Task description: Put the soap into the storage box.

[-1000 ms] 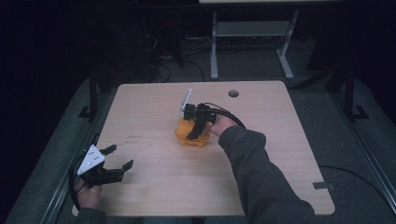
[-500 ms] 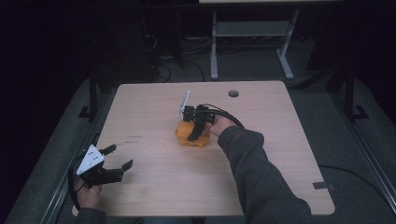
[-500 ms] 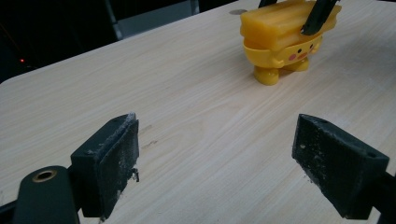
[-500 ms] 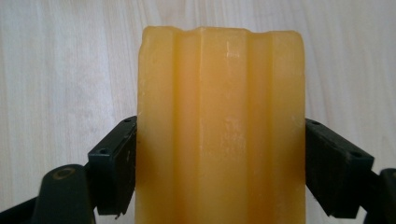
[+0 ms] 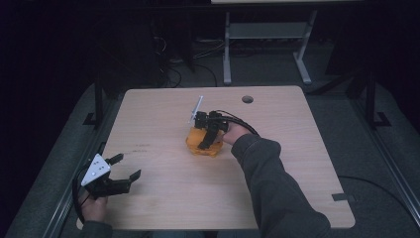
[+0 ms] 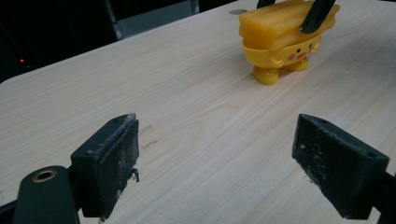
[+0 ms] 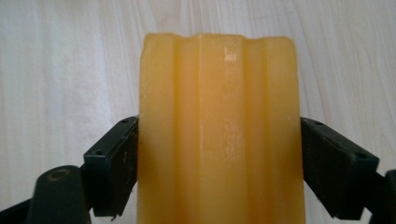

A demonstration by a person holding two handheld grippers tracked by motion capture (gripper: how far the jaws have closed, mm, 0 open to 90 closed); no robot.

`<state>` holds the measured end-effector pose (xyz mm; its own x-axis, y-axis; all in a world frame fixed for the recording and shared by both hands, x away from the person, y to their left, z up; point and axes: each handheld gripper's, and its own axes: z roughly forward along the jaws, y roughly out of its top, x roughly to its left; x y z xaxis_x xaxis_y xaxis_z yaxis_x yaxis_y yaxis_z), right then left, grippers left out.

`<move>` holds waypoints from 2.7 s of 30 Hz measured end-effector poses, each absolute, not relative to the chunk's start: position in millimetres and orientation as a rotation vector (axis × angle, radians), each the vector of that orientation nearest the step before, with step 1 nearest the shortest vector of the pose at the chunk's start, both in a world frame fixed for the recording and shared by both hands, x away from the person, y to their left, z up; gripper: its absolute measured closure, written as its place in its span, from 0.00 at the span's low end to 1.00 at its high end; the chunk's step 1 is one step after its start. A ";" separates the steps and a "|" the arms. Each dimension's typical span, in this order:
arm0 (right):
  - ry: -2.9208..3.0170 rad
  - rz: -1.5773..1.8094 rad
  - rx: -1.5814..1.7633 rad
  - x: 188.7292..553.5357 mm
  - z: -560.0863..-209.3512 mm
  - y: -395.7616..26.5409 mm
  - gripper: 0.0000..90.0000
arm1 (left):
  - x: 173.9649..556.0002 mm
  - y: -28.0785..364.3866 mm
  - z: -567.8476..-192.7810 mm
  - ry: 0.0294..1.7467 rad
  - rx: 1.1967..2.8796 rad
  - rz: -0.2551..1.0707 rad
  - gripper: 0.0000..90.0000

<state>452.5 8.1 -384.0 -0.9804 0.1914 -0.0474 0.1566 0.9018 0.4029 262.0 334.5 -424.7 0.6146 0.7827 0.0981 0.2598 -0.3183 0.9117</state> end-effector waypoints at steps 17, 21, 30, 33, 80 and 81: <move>2.968 0.631 0.311 449.6 -383.4 -6.7 0.19 | 261.9 333.9 -424.9 0.835 1.871 0.675 0.15; 2.966 0.644 0.292 449.7 -383.8 -7.5 0.21 | 261.9 334.1 -424.8 0.836 1.871 0.675 0.15; 2.959 0.646 0.310 450.5 -383.9 -8.2 0.21 | 261.9 334.3 -424.7 0.827 1.879 0.676 0.15; 2.958 0.644 0.312 450.4 -383.8 -8.0 0.21 | 261.9 334.3 -424.6 0.827 1.878 0.677 0.15; 2.817 0.784 0.475 420.5 -356.8 -83.0 0.18 | 262.1 334.2 -425.3 0.839 1.885 0.677 0.15; 2.813 0.789 0.485 419.9 -356.7 -84.9 0.18 | 262.3 333.9 -425.4 0.837 1.885 0.678 0.15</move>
